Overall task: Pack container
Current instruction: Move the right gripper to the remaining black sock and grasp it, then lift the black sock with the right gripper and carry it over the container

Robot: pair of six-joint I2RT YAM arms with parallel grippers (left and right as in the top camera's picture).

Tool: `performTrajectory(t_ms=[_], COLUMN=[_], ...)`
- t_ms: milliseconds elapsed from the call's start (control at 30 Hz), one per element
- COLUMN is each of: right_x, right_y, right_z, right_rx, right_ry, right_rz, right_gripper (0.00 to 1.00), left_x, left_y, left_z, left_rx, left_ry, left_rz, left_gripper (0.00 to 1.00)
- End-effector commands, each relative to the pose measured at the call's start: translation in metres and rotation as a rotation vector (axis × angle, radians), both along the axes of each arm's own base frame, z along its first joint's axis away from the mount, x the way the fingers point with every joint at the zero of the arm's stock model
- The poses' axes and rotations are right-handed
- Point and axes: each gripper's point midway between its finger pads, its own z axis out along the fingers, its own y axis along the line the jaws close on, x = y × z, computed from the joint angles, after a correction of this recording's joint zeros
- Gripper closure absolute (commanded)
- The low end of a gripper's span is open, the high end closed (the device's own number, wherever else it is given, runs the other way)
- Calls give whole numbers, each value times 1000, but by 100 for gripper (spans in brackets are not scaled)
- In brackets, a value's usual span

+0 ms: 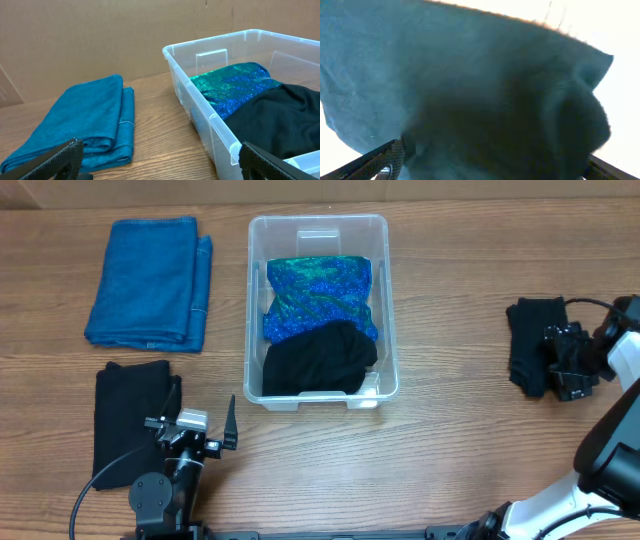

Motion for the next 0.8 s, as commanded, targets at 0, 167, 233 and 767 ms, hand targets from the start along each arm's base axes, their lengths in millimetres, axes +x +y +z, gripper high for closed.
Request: performTrajectory(t_ms=[0, 167, 233, 767], right_x=[0, 1, 2, 2], right_y=[1, 0, 1, 5], right_z=[1, 1, 1, -5], right_rx=[0, -3, -3, 8], right_ry=[-7, -12, -14, -26], right_rz=[5, 5, 7, 7], right_gripper=[0, 0, 0, 55], left_x=[0, 0, 0, 0], left_y=[2, 2, 2, 2], left_z=[1, 1, 1, 1], left_rx=[-10, -10, -10, -10], left_ry=[-6, -6, -6, -6], left_rz=[11, 11, 12, 11], left_gripper=[0, 0, 0, 0])
